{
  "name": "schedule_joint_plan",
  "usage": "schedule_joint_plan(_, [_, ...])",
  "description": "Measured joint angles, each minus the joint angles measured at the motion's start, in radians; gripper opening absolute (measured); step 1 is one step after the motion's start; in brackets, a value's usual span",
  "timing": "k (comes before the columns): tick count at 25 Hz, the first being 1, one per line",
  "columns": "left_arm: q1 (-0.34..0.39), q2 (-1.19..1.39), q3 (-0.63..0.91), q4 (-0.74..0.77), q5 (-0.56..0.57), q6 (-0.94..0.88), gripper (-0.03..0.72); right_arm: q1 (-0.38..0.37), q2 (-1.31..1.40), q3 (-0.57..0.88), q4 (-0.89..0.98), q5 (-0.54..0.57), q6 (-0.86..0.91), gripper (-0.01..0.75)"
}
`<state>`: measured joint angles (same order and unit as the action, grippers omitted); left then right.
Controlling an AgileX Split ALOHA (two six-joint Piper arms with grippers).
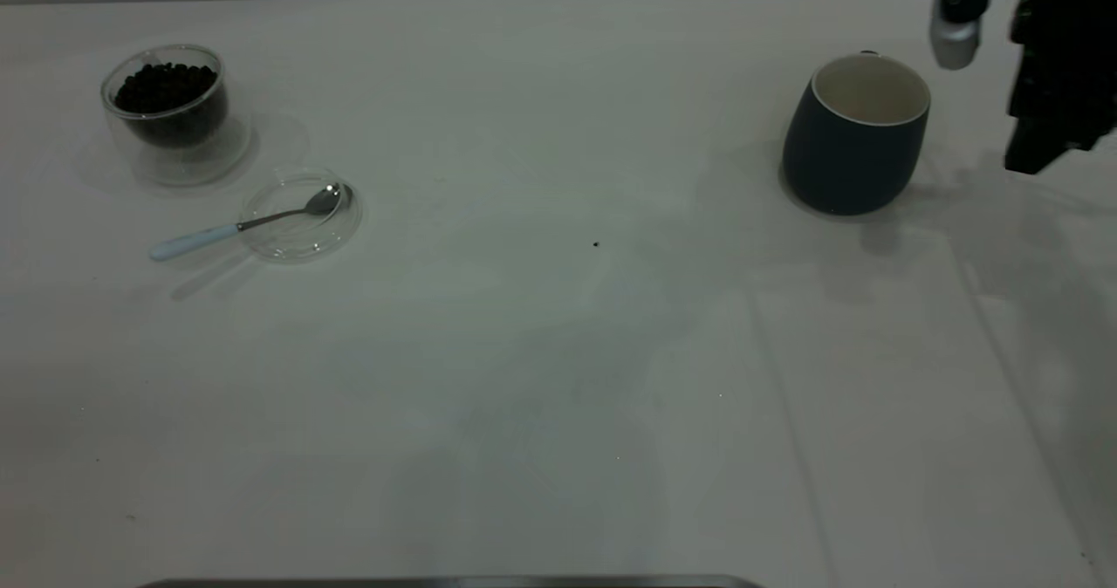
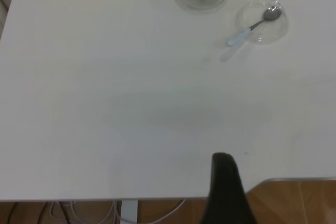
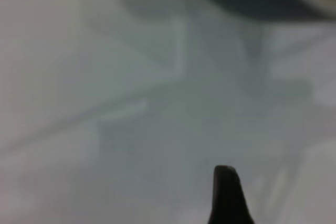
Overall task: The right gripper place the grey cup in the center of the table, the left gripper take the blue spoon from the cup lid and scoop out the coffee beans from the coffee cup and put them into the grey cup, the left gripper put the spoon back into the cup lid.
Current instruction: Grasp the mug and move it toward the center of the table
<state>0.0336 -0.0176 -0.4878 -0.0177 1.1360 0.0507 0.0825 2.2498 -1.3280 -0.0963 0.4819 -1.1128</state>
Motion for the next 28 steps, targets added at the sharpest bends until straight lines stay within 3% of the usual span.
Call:
schedule_joint_plan(6, [0.000, 0.000, 0.000, 0.000, 0.000, 0.000, 0.592, 0.035, 0.087, -0.097, -0.003, -0.002, -0.035, 0.462])
schedule_joint_plan(13, [0.000, 0.000, 0.000, 0.000, 0.000, -0.001, 0.592, 0.108, 0.097, -0.111, -0.015, -0.030, -0.041, 0.462])
schedule_joint_plan(22, [0.000, 0.000, 0.000, 0.000, 0.000, -0.002, 0.592, 0.258, 0.097, -0.118, 0.010, -0.059, -0.041, 0.462])
schedule_joint_plan(28, [0.000, 0.000, 0.000, 0.000, 0.000, -0.002, 0.592, 0.363, 0.097, -0.119, 0.131, -0.099, -0.025, 0.462])
